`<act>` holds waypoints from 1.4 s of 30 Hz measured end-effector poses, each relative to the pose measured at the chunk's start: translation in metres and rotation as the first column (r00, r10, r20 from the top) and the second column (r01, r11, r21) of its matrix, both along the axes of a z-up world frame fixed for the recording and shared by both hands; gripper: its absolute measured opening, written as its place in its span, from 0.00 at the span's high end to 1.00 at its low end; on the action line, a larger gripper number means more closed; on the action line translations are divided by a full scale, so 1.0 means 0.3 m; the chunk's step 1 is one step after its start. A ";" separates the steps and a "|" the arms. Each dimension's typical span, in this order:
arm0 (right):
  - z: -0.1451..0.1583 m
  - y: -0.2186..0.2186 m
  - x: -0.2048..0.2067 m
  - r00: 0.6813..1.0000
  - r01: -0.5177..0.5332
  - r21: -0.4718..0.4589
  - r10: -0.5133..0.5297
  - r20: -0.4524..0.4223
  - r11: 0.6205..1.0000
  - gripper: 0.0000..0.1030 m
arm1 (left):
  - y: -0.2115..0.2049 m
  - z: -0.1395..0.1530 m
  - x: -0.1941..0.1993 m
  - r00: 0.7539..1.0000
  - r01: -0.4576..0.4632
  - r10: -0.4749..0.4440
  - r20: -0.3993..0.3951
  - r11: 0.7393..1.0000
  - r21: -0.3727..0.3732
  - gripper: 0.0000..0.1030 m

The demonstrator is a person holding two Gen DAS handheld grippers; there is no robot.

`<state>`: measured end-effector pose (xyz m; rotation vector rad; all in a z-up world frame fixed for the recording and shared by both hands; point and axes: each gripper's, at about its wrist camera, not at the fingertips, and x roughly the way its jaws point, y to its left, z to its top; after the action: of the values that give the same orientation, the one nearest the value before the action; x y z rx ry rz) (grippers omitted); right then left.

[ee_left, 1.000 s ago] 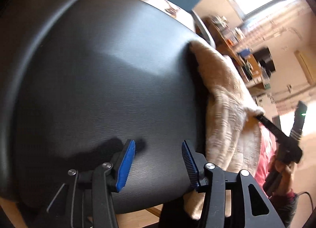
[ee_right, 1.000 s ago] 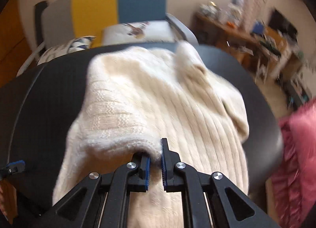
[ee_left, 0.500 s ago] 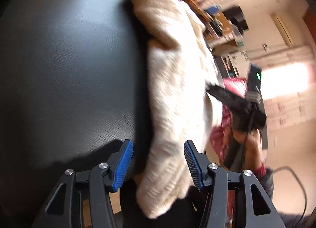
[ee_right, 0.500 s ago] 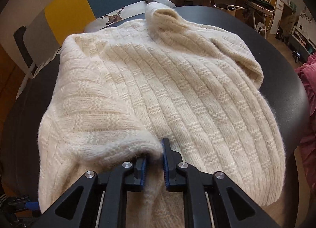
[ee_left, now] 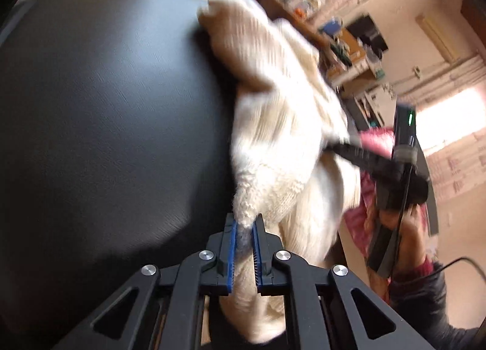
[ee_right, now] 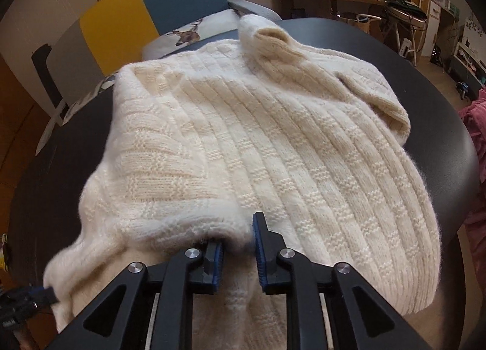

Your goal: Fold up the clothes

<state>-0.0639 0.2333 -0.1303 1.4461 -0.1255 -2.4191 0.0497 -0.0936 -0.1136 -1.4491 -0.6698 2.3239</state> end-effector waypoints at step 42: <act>0.065 -0.630 0.219 0.856 -0.515 -0.046 0.516 0.016 0.856 0.76 | -0.731 -0.042 0.386 0.977 -0.196 0.208 -0.038 0.825 -0.531 0.31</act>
<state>0.0018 0.0443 -0.1109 1.2902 0.1879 -1.9442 0.1655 -0.3128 -0.1262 -1.6933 -0.1790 2.8184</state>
